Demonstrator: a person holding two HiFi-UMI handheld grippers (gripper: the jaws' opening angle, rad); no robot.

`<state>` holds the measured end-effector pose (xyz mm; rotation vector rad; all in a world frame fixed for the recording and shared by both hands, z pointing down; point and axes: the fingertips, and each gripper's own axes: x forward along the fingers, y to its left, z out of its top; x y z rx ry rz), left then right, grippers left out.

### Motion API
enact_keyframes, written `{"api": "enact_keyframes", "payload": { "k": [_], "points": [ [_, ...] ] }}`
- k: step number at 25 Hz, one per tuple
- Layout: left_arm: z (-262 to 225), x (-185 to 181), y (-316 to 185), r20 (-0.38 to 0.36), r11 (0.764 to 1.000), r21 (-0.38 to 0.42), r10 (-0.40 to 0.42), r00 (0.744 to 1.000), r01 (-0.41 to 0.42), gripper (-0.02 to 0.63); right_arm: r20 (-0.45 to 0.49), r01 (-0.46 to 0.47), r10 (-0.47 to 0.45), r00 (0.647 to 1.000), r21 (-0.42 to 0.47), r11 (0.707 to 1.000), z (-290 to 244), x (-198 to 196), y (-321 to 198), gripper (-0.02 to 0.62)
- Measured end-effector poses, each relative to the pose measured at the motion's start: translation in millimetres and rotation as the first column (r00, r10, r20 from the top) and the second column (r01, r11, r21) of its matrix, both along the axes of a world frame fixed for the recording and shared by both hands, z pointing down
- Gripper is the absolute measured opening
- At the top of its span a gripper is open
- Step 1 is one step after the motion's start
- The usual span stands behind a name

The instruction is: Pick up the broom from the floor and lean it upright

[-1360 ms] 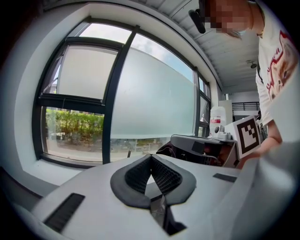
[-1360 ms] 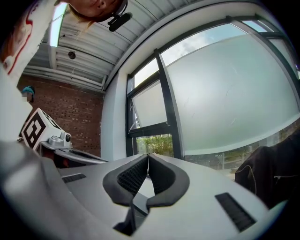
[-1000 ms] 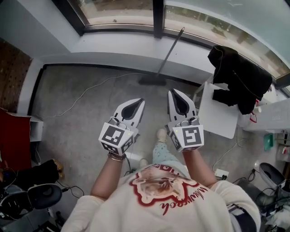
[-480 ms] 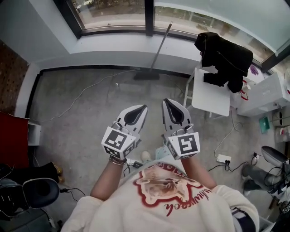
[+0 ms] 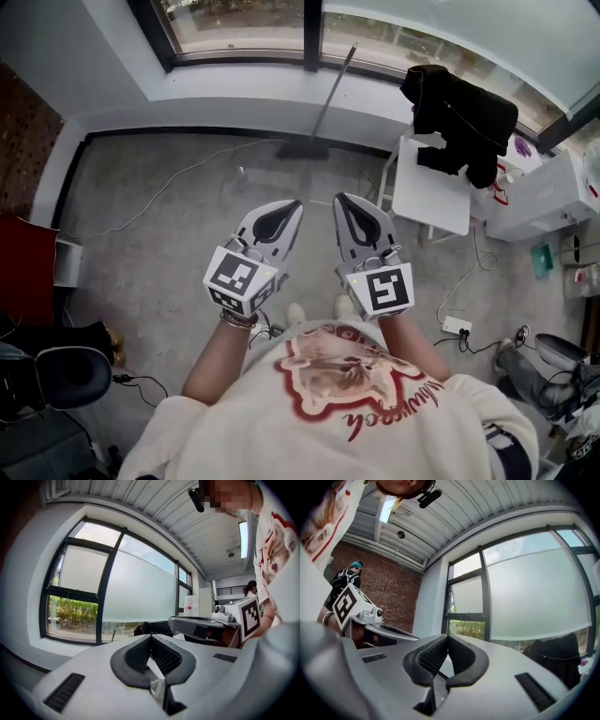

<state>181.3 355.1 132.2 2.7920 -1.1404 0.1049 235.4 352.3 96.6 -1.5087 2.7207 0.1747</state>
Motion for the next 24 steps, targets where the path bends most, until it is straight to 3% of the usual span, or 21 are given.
{"api": "enact_keyframes", "payload": {
  "k": [6,19,24],
  "points": [
    [4.4,-2.9,11.6,0.001,1.000,-0.011,0.015,1.000,-0.015,0.020,0.063,-0.003,0.009,0.998,-0.096,0.995,13.8,0.7,4.3,0.025],
    [0.9,-14.4,7.8,-0.020,1.000,0.001,0.001,1.000,-0.001,0.020,0.043,0.015,-0.012,0.999,-0.071,0.997,5.8,-12.8,2.0,0.025],
    [-1.0,-23.9,7.4,-0.024,1.000,0.003,-0.007,1.000,0.007,0.020,0.080,0.019,-0.017,0.997,-0.024,1.000,-6.6,-23.5,1.9,0.025]
  ]
}}
